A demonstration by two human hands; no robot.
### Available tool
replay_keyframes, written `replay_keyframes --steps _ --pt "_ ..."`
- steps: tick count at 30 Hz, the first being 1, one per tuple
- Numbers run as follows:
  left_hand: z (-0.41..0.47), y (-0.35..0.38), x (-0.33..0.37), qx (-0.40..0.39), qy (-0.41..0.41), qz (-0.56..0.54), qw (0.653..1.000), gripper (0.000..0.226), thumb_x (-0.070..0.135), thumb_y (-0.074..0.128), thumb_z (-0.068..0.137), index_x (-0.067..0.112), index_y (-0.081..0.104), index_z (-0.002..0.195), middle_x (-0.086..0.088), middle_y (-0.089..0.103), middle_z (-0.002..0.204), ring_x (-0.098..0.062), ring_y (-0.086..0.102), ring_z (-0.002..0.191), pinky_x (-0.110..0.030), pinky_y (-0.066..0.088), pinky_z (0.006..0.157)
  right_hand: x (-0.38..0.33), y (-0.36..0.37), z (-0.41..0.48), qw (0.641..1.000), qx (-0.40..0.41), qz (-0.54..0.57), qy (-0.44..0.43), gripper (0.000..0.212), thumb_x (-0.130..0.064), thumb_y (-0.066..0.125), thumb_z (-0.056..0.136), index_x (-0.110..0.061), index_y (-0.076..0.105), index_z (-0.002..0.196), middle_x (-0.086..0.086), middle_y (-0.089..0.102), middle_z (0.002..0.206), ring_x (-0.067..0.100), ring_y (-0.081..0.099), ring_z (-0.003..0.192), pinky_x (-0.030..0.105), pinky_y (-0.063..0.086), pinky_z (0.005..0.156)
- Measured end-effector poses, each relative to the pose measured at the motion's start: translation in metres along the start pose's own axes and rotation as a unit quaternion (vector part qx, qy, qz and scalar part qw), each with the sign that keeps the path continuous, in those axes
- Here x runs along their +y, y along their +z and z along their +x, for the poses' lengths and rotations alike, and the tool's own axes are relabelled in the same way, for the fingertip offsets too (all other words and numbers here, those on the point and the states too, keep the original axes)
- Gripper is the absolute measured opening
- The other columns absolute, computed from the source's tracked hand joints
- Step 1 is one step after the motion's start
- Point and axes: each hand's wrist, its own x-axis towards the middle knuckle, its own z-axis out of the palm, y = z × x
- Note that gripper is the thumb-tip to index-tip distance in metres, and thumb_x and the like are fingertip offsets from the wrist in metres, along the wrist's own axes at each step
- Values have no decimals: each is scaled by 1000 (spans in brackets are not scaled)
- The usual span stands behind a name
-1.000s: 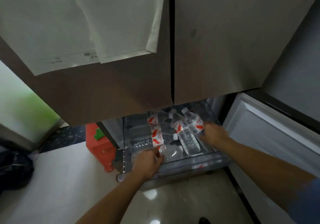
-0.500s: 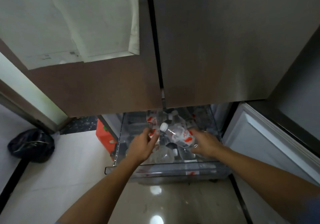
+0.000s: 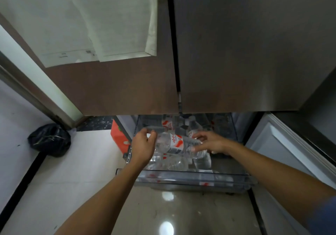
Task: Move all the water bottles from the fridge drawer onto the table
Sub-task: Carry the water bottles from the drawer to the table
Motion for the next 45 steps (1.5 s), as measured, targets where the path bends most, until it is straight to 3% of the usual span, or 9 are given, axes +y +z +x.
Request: replay_keyframes --steps 4,8,12,20,25,30,34,37,45 --pt "2 -21 -16 42 -30 -1 999 19 31 48 95 16 58 89 -6 65 76 -26 64 69 -48 57 71 10 5 37 985 162 53 28 55 -42 81 71 -12 64 114 5 66 108 22 63 103 32 51 84" --pt "-3 -43 -33 74 -51 40 995 20 29 47 98 12 58 96 -1 61 85 -8 56 70 -22 44 58 3 20 58 938 256 -220 75 64 -60 60 81 -9 58 118 12 64 115 29 61 100 31 46 79" --pt "-6 -60 -53 117 -76 71 988 21 29 48 96 12 58 91 -5 61 86 -8 52 68 -28 42 63 2 36 76 886 293 -339 116 89 -72 51 78 -4 44 135 21 57 125 34 58 110 39 47 93" --pt "7 -72 -55 77 -51 83 992 28 31 47 97 7 60 96 -5 63 87 -10 55 68 -21 41 57 -18 27 59 925 275 -203 165 118 -77 73 52 -4 38 138 21 38 144 35 45 126 40 48 96" --pt "27 -73 -50 25 -3 81 996 25 33 49 96 12 60 103 -8 67 103 -20 62 81 -29 52 69 -36 45 34 939 258 -194 119 64 -60 68 68 -23 59 119 8 64 120 30 62 104 36 53 85" --pt "40 -71 -43 4 56 109 992 29 35 51 96 8 63 102 -10 67 102 -18 59 76 -16 40 53 -39 75 5 921 243 -304 30 86 -44 76 64 -34 30 136 4 52 130 30 55 111 37 49 84" --pt "45 -72 -44 -5 95 111 989 31 39 49 95 10 62 94 -11 69 90 -23 64 73 -37 58 61 -34 74 -24 899 333 -283 18 69 -51 75 69 -26 48 129 2 54 126 26 55 111 35 47 80" --pt "46 -74 -47 -7 113 121 986 44 55 39 88 15 57 86 -8 66 77 -26 64 66 -43 57 60 -31 70 -42 844 459 -279 -9 42 -48 75 73 -15 63 97 7 60 99 28 60 90 32 42 62" --pt "34 -78 -14 -29 204 134 969 35 47 46 89 15 44 76 -13 60 68 -36 59 66 -37 45 56 -39 55 -83 850 438 -292 33 27 -34 69 80 -9 62 87 12 60 91 34 62 83 33 39 63"
